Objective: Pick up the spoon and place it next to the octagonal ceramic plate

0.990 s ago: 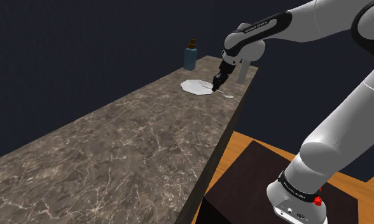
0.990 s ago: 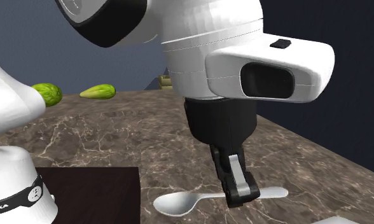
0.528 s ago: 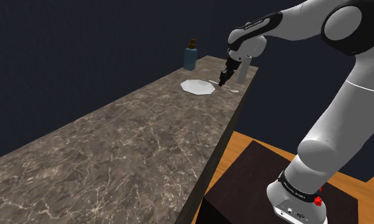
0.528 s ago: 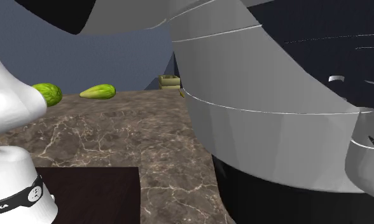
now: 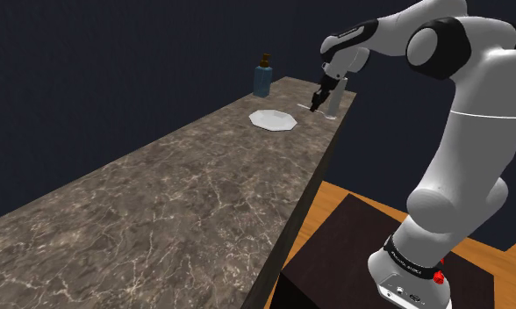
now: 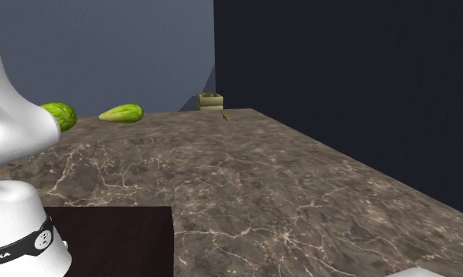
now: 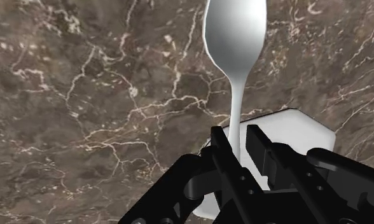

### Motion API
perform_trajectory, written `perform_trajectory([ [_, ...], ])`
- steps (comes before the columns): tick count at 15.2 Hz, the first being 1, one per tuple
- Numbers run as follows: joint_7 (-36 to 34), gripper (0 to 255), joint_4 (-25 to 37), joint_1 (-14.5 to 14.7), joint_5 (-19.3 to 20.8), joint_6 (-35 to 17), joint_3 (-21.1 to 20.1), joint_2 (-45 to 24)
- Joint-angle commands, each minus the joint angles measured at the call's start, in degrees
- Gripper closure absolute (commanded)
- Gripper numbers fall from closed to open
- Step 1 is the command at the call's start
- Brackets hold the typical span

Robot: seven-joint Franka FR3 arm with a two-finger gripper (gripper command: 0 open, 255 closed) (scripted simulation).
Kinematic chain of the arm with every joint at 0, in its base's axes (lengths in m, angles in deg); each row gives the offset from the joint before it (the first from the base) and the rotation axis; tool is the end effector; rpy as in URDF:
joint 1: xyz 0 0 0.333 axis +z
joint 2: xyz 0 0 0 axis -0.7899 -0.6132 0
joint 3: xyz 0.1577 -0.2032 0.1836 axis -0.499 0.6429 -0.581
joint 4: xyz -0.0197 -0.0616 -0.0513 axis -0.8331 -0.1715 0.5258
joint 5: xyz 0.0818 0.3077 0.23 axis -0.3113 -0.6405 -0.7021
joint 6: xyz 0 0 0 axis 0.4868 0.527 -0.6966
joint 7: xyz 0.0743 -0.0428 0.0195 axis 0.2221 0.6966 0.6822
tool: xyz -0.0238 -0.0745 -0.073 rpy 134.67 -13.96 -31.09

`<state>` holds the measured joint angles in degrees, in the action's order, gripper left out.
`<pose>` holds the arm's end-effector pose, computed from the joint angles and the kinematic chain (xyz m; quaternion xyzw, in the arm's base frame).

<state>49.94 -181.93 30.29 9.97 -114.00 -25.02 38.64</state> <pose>0.5290 -0.3632 0.4231 -0.9916 -0.0199 -0.1107 0.0633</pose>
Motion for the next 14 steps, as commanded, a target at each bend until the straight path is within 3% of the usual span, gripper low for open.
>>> perform_trajectory([
  [1,2.13,255,5.09,-2.00,-1.04,2.21,0.51,-3.65],
  [3,3.84,255,11.89,-4.40,-2.11,5.14,0.80,-8.23],
  [14,6.31,255,7.55,-4.57,-3.97,-1.55,-0.04,-10.99],
])
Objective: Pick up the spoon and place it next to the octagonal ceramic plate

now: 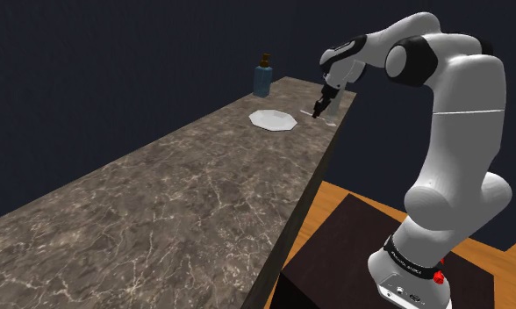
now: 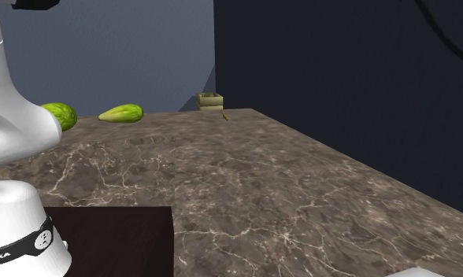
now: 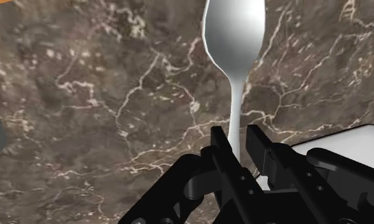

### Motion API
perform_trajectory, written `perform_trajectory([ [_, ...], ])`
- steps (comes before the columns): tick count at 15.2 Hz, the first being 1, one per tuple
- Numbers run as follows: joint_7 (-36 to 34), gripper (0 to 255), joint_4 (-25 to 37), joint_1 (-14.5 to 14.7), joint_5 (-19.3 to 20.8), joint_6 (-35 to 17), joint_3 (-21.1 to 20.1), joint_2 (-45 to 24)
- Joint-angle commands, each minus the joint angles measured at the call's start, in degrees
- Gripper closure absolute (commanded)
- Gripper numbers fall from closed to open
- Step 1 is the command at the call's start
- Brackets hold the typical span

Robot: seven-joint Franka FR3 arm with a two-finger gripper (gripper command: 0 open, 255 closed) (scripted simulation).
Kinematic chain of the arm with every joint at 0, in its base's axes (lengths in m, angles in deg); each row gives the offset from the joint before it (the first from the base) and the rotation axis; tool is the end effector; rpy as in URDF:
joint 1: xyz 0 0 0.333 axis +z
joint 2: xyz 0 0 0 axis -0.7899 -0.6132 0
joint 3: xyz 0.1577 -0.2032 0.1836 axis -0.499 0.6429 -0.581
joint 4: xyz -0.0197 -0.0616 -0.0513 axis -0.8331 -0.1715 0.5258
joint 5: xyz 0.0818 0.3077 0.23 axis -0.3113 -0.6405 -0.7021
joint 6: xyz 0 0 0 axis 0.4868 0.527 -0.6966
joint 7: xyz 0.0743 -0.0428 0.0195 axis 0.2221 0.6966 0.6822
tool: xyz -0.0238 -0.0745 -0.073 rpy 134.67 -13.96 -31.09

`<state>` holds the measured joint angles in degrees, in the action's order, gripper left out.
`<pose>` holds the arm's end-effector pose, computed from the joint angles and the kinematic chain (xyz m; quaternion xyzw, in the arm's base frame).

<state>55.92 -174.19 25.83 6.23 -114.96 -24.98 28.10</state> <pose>0.5371 -0.4216 0.3701 -0.9916 -0.0205 -0.1107 0.0636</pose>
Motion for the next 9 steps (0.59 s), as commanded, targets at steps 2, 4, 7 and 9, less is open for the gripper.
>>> perform_trajectory([
  [2,0.80,255,-0.78,-0.18,-0.63,-1.74,-0.26,-1.08],
  [4,1.15,255,-1.19,-0.23,-0.93,-2.57,-0.39,-1.56],
  [7,1.15,255,-1.18,-0.23,-0.93,-2.57,-0.40,-1.57],
  [9,1.15,255,-1.18,-0.23,-0.93,-2.57,-0.40,-1.57],
])
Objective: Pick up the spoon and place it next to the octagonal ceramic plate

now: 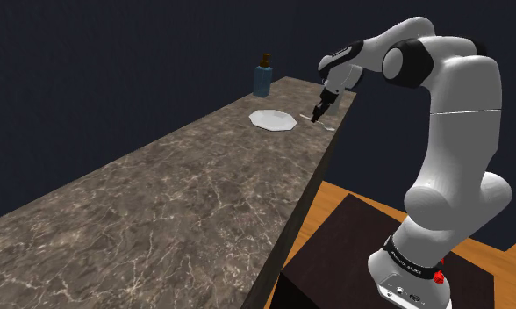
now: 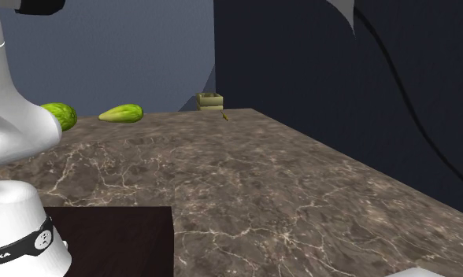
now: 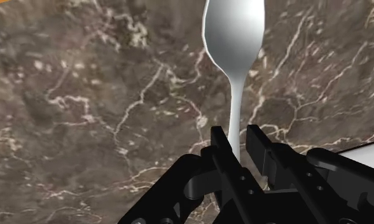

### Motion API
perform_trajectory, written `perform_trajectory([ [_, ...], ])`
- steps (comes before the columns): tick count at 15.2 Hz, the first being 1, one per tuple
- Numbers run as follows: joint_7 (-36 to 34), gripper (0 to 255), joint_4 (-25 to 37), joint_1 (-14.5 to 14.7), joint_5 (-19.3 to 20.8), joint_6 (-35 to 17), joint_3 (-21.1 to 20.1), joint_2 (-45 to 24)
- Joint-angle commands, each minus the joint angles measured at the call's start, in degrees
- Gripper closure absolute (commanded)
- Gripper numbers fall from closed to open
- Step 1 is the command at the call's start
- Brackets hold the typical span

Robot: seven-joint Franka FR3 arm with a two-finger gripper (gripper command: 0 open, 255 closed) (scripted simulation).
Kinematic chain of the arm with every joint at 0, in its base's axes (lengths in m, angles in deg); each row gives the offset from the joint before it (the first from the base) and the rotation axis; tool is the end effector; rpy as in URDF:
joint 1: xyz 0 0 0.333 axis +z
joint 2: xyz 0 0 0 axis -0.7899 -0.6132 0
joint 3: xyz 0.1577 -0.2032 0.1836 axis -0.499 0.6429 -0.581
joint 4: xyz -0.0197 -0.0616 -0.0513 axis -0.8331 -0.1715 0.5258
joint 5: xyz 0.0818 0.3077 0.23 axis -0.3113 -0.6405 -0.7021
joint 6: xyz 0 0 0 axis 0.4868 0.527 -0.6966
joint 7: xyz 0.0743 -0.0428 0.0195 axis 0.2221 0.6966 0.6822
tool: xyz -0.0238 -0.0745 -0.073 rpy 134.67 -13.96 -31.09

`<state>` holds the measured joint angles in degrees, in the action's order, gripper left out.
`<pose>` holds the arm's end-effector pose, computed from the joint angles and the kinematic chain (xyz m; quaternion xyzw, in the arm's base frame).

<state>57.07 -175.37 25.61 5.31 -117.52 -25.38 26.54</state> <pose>0.5371 -0.4226 0.3460 -0.9916 -0.0206 -0.1107 0.0634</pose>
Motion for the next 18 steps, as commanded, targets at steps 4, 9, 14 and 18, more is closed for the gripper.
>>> perform_trajectory([
  [4,0.00,0,0.00,0.00,0.00,-0.01,0.00,0.00],
  [9,-0.27,0,0.38,-0.09,0.46,1.34,0.30,0.98],
  [14,-1.01,0,1.88,-0.40,1.69,5.27,1.08,3.46],
  [18,-1.01,0,1.90,-0.41,1.69,5.27,1.08,3.45],
])
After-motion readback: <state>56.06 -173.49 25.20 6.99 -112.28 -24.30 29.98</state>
